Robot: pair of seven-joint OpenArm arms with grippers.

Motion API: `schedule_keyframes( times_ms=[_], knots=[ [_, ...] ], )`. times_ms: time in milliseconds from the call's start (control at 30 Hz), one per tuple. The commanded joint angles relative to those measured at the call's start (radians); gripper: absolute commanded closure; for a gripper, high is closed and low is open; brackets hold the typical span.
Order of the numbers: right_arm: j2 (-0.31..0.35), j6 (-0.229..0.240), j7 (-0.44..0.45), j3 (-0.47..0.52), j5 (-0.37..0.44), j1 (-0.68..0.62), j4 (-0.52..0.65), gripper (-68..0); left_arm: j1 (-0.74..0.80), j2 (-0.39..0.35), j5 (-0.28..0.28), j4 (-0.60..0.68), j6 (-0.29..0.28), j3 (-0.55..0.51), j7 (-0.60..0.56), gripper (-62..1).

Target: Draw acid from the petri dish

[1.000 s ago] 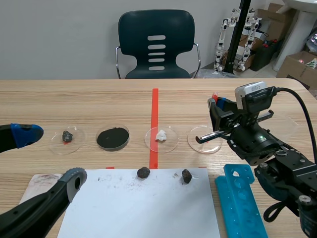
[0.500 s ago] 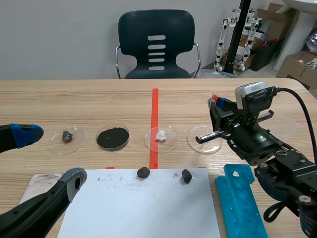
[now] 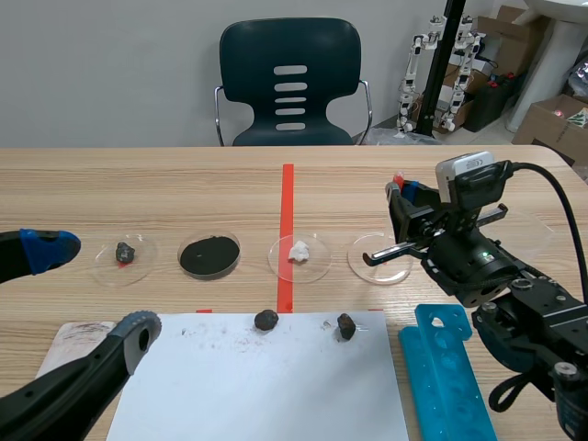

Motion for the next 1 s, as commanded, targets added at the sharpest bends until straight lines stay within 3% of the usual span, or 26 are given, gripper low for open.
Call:
schedule_keyframes(
  times_ms=[0, 967],
  knots=[
    [0.005, 0.0, 0.01, 0.008, 0.003, 0.005, 0.006, -5.6, 0.0, 0.002, -0.014, 0.006, -0.002, 0.001, -0.014, -55.9],
    [0.005, 0.0, 0.014, 0.008, 0.003, 0.005, 0.006, -9.9, 0.0, 0.002, -0.014, 0.006, -0.002, 0.001, -0.014, -55.9]
  ],
)
